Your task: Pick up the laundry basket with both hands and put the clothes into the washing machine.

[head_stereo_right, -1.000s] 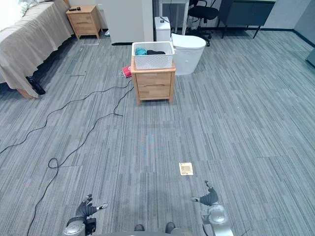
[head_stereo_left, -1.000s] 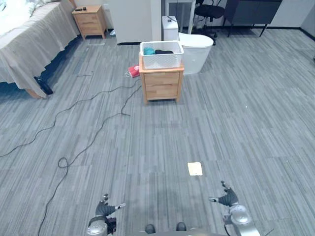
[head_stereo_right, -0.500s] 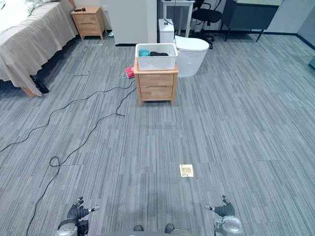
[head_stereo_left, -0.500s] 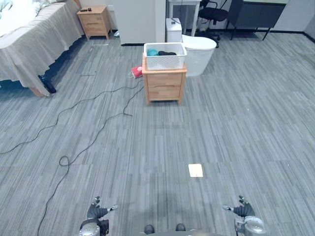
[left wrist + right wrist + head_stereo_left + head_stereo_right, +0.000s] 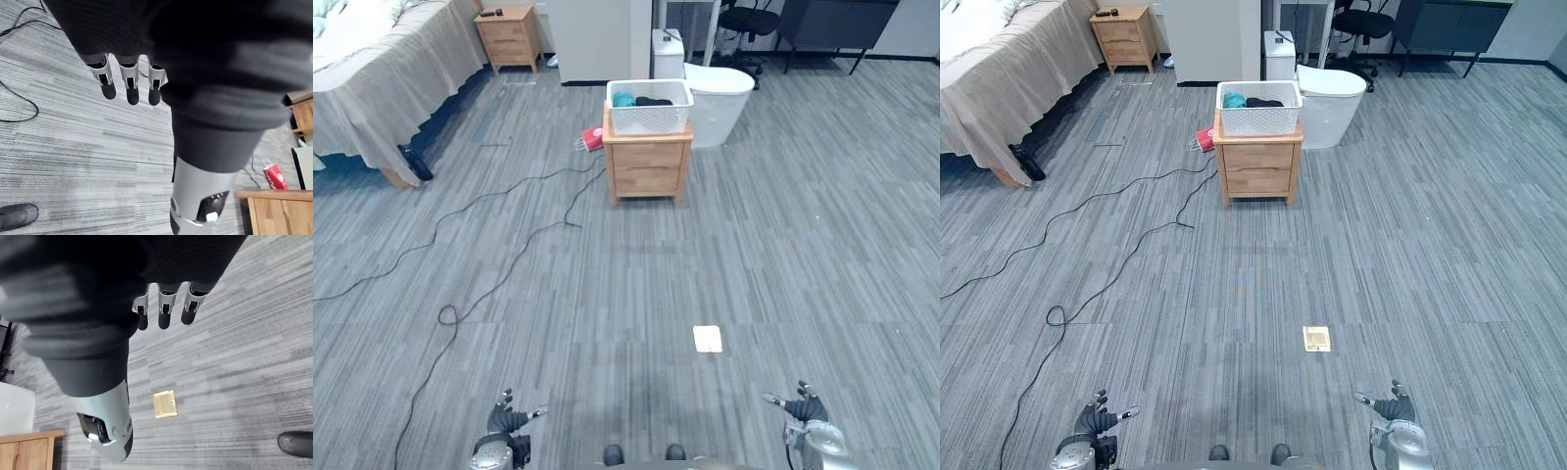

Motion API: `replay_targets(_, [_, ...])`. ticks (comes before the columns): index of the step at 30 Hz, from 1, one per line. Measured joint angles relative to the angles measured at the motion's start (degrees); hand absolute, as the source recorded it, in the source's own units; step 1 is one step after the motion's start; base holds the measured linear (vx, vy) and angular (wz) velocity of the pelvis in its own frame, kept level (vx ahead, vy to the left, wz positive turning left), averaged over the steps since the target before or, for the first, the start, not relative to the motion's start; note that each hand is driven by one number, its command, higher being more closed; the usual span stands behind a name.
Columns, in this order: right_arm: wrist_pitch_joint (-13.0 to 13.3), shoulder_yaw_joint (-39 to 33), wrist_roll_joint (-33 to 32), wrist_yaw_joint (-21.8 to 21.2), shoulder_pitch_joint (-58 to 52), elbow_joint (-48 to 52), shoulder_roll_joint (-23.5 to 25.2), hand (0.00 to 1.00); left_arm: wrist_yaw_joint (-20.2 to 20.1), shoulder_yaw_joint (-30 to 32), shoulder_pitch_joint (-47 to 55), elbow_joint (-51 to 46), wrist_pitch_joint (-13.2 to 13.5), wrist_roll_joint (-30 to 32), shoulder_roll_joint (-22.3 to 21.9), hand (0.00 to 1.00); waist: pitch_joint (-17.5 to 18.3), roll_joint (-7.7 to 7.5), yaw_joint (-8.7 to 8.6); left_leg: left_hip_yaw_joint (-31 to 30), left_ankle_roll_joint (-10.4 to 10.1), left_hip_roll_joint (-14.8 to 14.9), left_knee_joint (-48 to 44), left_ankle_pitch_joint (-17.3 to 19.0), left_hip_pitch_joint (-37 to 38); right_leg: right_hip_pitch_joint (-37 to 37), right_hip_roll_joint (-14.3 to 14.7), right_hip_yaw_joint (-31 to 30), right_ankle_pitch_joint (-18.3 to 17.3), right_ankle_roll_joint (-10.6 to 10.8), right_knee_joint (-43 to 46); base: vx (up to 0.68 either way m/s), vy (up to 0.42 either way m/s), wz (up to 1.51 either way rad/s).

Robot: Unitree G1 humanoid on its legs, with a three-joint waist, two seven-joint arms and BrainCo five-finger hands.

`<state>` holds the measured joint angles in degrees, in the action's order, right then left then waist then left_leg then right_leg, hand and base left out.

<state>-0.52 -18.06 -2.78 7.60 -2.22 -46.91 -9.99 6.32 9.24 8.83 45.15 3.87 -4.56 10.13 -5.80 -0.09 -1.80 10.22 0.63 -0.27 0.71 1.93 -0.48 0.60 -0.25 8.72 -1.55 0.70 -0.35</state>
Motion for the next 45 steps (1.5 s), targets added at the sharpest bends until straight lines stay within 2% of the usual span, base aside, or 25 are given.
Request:
replay_targets(4, [-0.02, -0.06, -0.03, 0.37, 0.61, 0.05, 0.12, 0.00, 0.01, -0.04, -0.14, -2.57, -0.10, -1.73, -0.19, 0.00, -1.26, -0.04, 0.99, 1.59, 1.08, 0.58, -7.73, 5.47, -4.88, 4.97, -0.87, -1.07, -4.31, 1.63, 6.95, 0.01, 0.027, -0.16])
replay_targets(6, [-0.10, 0.11, -0.05, 1.00, 0.42, 0.03, 0.62, 0.00, 0.08, -0.20, -0.20, -4.14, -0.09, -2.59, -0.15, 0.00, -2.15, -0.48, 0.95, 1.91, 1.73, 0.12, -12.87, 9.69, -6.06, 8.79, -3.23, -0.73, -10.53, 5.01, 17.66, 0.10, 0.084, 0.04])
replay_targets(9, [-0.15, 2.64, -0.11, 1.01, 0.46, 0.01, 0.90, 0.00, 0.32, -2.13, -1.33, -4.20, -0.13, -2.68, 0.82, 0.00, -4.13, -0.43, 0.60, 0.52, 3.76, 0.22, -15.03, 13.06, -4.51, 18.95, -5.88, 1.60, -11.01, 4.61, 37.74, 0.16, 0.108, 0.02])
replay_targets(11, [-0.37, 3.91, -0.11, 1.05, 0.84, 0.03, 0.91, 0.00, 0.39, -2.90, -2.03, -4.17, -0.16, -2.76, 1.51, 0.00, -5.39, -0.47, 0.45, 0.25, 3.82, 0.79, -14.54, 14.25, -2.40, 22.46, -5.90, 2.72, -11.60, 4.46, 35.77, 0.29, 0.048, 0.11])
replay_targets(13, [-0.50, 4.60, -0.10, 1.13, 1.04, 0.02, 0.59, 0.00, 0.65, -2.91, -3.36, -4.15, -0.15, -3.79, 1.60, 0.00, -6.84, 0.21, -0.40, -0.90, 2.95, 1.33, -13.55, 14.67, 0.05, 23.86, -5.38, 4.72, -9.11, 4.50, 25.99, 0.39, 0.010, 0.28])
replay_targets(14, [-0.62, 4.60, -0.10, 1.14, 1.55, 0.02, 0.51, 0.00, 1.40, -2.90, -4.55, -4.14, -0.14, -3.88, 1.67, 0.00, -7.65, -0.81, -0.93, -1.67, 2.50, 1.26, -11.42, 14.83, 2.99, 23.80, -4.99, 5.53, -5.58, 4.47, 17.94, 0.61, -0.044, 0.40])
replay_targets(15, [-0.68, 4.60, -0.09, 1.16, 1.89, 0.05, 0.42, 0.00, 1.56, -2.91, -5.59, -4.10, -0.08, -3.90, 1.73, 0.00, -8.95, -0.76, -1.45, -2.30, 1.39, 1.12, -9.10, 14.74, 6.01, 24.10, -4.82, 5.75, -1.31, 4.85, 11.01, 0.65, -0.068, 0.42])
replay_targets(17, [-0.76, 4.60, -0.06, 1.17, 1.67, 0.47, 0.40, 0.00, 1.53, -3.10, -5.51, -4.11, 0.13, -3.89, 1.70, 0.00, -8.73, -1.40, -2.42, -3.00, -0.28, 1.26, -7.36, 15.53, 8.93, 25.56, -4.76, 5.42, 0.82, 4.13, 8.46, 0.63, -0.125, 0.46])
replay_targets(19, [-0.83, 4.63, 0.03, 1.12, -0.14, 2.00, -0.05, 0.00, 1.43, -3.80, -5.26, -4.11, 0.36, -3.87, 1.02, 0.00, -8.08, -1.33, -3.35, -4.66, -5.12, 2.92, -11.87, 17.71, 11.09, 28.23, -5.02, 4.30, 6.10, -2.35, 17.82, 0.73, -0.202, 0.50])
replay_targets(21, [-0.84, 4.81, 0.05, 1.09, 0.02, 2.91, -0.34, 0.00, 1.32, -4.14, -4.88, -4.21, 0.43, -3.86, -0.05, 0.00, -8.30, 1.11, -3.05, -4.36, -9.70, 6.13, -22.59, 16.81, 8.07, 27.90, -3.93, 5.77, 0.31, -4.87, 24.13, 0.64, -0.228, 0.19])
replay_targets(22, [-0.93, 5.23, 0.07, 0.98, -0.09, 3.84, -0.21, 0.00, 1.28, -3.83, -4.78, -4.22, 0.40, -3.84, -0.93, 0.00, -8.98, 2.32, -3.32, -3.93, -13.63, 9.12, -38.18, 10.99, 2.45, 24.59, -2.92, 6.74, -3.48, -5.91, 25.79, 0.89, -0.317, 0.09])
replay_targets(23, [-0.95, 5.91, 0.05, 0.99, -0.22, 4.71, -0.06, 0.00, 1.25, -3.46, -4.08, -4.90, 0.38, -3.85, -1.64, 0.00, -9.14, 3.06, -2.44, -3.66, -13.92, 12.85, -54.10, 5.08, -3.02, 20.14, -1.31, 7.13, -6.27, -6.76, 25.59, 0.75, -0.262, -0.03])
replay_targets(25, [-0.56, 6.45, -0.03, 1.12, -0.41, 7.46, 0.98, 0.00, 1.12, -2.41, -3.71, -7.36, 0.35, -3.86, -2.29, 0.00, -9.55, 2.42, -1.01, -0.33, -9.81, 17.25, -69.24, 7.27, -10.06, 11.97, 0.25, 6.96, -8.24, -8.63, 23.65, 0.73, -0.206, -0.17])
replay_targets(28, [-0.27, 6.55, -0.73, 1.16, -1.10, 10.76, 2.19, 0.00, 1.06, -2.00, -3.61, -10.83, 0.42, -3.86, -2.41, 0.00, -10.01, 0.52, 0.21, 4.29, -6.15, 17.90, -69.30, 9.48, -17.51, 2.17, 0.24, 5.23, -9.24, -7.92, 16.96, 0.54, -0.101, -0.07])
replay_targets(31, [-0.20, 6.56, -1.17, 1.14, -1.06, 12.47, 2.18, 0.00, 1.01, -1.50, -3.64, -12.98, 0.45, -3.84, -3.17, 0.00, -9.84, 0.84, 2.35, 8.67, -4.60, 17.26, -53.40, 10.44, -25.36, -6.13, 0.76, 3.89, -10.41, -6.05, 9.04, 0.63, 0.013, -0.31])
replay_targets(32, [-0.22, 6.64, -1.15, 1.13, -1.10, 12.50, 2.21, 0.00, 0.91, -1.33, -3.66, -13.04, 0.37, -3.81, -3.33, 0.00, -9.86, 0.68, 3.38, 8.43, -6.13, 14.92, -37.03, 9.15, -26.14, -9.49, 0.47, 2.52, -11.30, -5.02, 6.72, 0.56, 0.119, -0.51])
replay_targets(34, [-0.05, 6.58, -1.11, 1.13, -1.83, 12.50, 1.94, 0.00, 0.92, -1.17, -2.87, -13.00, 0.34, -3.80, -3.62, 0.00, -9.18, 0.77, 4.58, 6.21, -7.47, 12.65, -22.10, 5.92, -25.51, -11.80, 0.11, 0.63, -14.08, -2.87, 5.95, 0.51, 0.172, -0.61])
replay_targets(35, [-0.03, 6.46, -1.04, 1.14, -2.15, 11.60, 1.70, 0.00, 0.99, -0.83, -1.98, -12.38, 0.30, -3.76, -3.76, 0.00, -8.51, 1.26, 4.48, 4.08, -5.31, 11.84, -18.25, 2.06, -25.53, -13.95, 0.05, -0.54, -16.78, -1.43, 6.15, 0.60, 0.297, -0.63])
replay_targets(36, [-0.36, 6.46, -0.98, 1.12, -2.45, 10.16, 2.61, 0.00, 1.01, -0.37, -0.94, -10.88, -0.04, -3.76, -3.30, 0.00, -6.68, -0.70, 4.48, 3.56, -2.09, 10.20, -19.41, -4.19, -25.08, -14.50, -2.18, -2.30, -18.24, -0.66, 7.51, 0.62, 0.311, -0.51])
replay_targets(38, [-0.44, 5.99, -0.73, 1.10, -3.56, 9.98, 4.04, 0.00, 1.02, -0.69, -0.46, -10.85, -0.73, -3.73, -3.24, 0.00, -4.78, -3.59, 4.29, 5.12, 0.55, 8.04, -22.84, -1.64, -24.69, -11.12, -6.19, -4.13, -18.07, 0.44, 16.69, 0.74, 0.317, -0.32])
replay_targets(40, [-0.69, 5.98, 0.09, 1.02, -3.95, 9.45, 4.80, 0.00, 0.74, -1.86, -0.54, -10.47, -0.88, -3.69, -3.06, 0.00, -4.68, -4.32, 3.92, 6.55, 1.20, 7.03, -25.72, 3.23, -21.07, -5.61, -8.66, -5.33, -12.77, 7.25, 34.29, 0.72, 0.299, -0.12])
replay_targets(41, [-0.85, 6.35, 0.14, 0.97, -4.76, 9.28, 5.41, 0.00, 0.36, -2.61, -1.08, -10.10, -0.92, -3.69, -2.63, 0.00, -4.74, -4.31, 3.58, 6.74, 1.63, 6.56, -25.70, 6.01, -17.28, -0.64, -10.22, -5.74, -7.23, 10.93, 47.88, 0.73, 0.258, 0.01])
replay_targets(42, [-0.88, 7.37, 0.15, 0.89, -4.40, 9.13, 5.48, 0.00, 0.23, -3.03, -1.35, -10.05, -0.94, -3.67, -2.53, 0.00, -4.95, -4.03, 3.26, 6.80, 1.45, 6.21, -24.50, 8.20, -12.65, 3.74, -11.29, -5.18, -8.41, 8.80, 58.01, 0.57, 0.155, -0.02])
replay_targets(44, [-0.78, 8.32, 0.17, 0.89, -3.83, 9.19, 5.40, 0.00, 0.26, -3.66, -1.40, -9.48, -0.93, -3.70, -2.10, 0.00, -5.32, -2.50, 2.44, 7.24, 0.81, 6.23, -20.42, 9.69, -5.17, 9.44, -12.12, -1.59, -11.04, 4.42, 62.51, 0.45, 0.068, -0.11])
replay_targets(45, [-0.72, 8.77, 0.18, 0.87, -3.81, 9.19, 5.27, 0.00, 0.24, -4.17, -1.52, -9.16, -0.89, -3.70, -1.75, 0.00, -5.11, -2.18, 2.25, 7.41, 0.66, 6.25, -18.69, 9.73, -3.11, 11.37, -12.36, 0.16, -11.78, 3.75, 61.42, 0.57, 0.008, 0.03])
